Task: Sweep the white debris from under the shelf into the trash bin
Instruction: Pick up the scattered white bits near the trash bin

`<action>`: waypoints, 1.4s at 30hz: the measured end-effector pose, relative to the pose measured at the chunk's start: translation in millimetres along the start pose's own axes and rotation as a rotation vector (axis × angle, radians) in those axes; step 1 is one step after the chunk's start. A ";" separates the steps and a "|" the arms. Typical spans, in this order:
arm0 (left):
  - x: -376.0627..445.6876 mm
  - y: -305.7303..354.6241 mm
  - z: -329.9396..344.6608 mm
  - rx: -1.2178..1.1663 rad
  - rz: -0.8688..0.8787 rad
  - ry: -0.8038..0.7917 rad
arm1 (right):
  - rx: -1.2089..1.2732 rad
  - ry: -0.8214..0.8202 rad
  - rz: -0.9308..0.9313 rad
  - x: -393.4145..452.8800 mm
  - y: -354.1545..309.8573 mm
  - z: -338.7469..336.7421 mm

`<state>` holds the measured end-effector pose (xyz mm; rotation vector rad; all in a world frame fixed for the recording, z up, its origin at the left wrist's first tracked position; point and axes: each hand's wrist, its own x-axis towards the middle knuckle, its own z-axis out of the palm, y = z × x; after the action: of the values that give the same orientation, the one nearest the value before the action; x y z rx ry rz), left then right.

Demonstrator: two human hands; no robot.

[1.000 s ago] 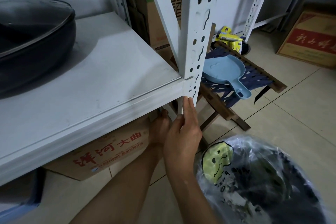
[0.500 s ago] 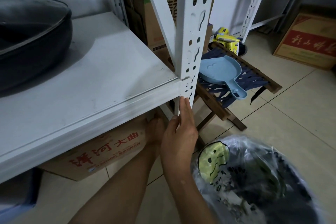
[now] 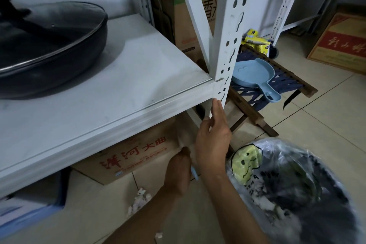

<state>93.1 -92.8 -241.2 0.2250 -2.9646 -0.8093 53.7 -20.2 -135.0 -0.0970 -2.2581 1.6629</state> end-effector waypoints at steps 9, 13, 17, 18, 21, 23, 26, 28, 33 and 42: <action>-44.9 -35.9 -8.1 -0.084 -0.082 0.062 | 0.031 0.000 0.016 2.0 0.3 0.8; -13.5 -22.3 -1.9 -0.156 -0.069 0.076 | 0.052 -0.003 0.031 0.9 1.7 3.9; 40.9 -18.6 29.1 -0.035 0.019 0.088 | 0.032 -0.023 0.009 1.0 6.0 3.0; 51.7 -19.5 36.4 0.027 0.044 0.090 | 0.032 -0.024 0.004 1.1 6.9 2.6; 85.2 -31.8 60.4 0.162 0.094 0.092 | 0.036 -0.023 -0.003 2.7 10.0 1.3; 102.0 -39.3 67.9 0.166 0.058 0.095 | 0.042 -0.026 -0.004 2.3 10.4 1.4; 114.7 -40.9 70.0 0.173 -0.005 0.096 | 0.054 -0.022 -0.018 0.0 11.9 2.1; 123.2 -38.5 69.2 0.167 -0.032 0.123 | 0.063 -0.029 -0.020 -0.7 12.7 2.5; 125.4 -34.8 73.9 0.200 -0.069 0.099 | 0.077 -0.048 -0.015 0.9 12.6 0.0; 37.8 -32.9 47.4 0.083 -0.119 -0.027 | 0.100 -0.051 -0.003 0.9 13.7 -0.2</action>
<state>55.3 -103.0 -297.9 0.4017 -3.0378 -0.7070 51.0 -15.5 -147.6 -0.0270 -2.2053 1.7929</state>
